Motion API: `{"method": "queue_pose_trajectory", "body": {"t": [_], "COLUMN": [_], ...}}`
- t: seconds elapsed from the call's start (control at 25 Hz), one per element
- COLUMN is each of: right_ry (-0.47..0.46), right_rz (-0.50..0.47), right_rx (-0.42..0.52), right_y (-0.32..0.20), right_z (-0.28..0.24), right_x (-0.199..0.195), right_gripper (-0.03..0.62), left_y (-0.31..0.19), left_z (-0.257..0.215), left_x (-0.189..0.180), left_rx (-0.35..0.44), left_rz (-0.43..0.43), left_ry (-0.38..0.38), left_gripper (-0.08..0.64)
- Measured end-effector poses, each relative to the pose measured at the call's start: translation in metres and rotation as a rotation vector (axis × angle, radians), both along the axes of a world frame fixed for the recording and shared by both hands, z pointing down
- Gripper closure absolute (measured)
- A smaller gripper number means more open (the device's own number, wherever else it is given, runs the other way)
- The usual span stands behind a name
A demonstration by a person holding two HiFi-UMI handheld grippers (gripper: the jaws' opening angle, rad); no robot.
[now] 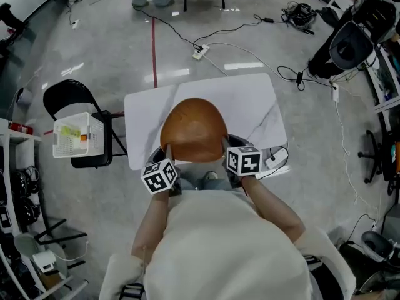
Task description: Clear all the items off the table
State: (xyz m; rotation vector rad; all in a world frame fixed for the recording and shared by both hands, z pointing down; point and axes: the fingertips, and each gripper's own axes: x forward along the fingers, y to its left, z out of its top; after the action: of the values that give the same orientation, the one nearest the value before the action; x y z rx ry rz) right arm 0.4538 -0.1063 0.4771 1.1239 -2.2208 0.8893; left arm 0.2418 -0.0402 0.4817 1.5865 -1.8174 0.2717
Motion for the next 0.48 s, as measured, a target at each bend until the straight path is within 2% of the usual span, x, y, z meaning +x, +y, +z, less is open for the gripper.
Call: {"method": "queue_pose_trajectory", "body": {"t": [0.48], "right_ry": [0.015], "right_rz": [-0.149], "right_rx": [0.014], "right_y": [0.004], "right_z": [-0.002], "right_x": [-0.084], "right_gripper": [0.546], "left_y": [0.034], "left_z": [-0.003], "left_x": [-0.072], "left_rx": [0.027], "left_rz": [-0.135], "left_ry": [0.009], "left_gripper": [0.517]}}
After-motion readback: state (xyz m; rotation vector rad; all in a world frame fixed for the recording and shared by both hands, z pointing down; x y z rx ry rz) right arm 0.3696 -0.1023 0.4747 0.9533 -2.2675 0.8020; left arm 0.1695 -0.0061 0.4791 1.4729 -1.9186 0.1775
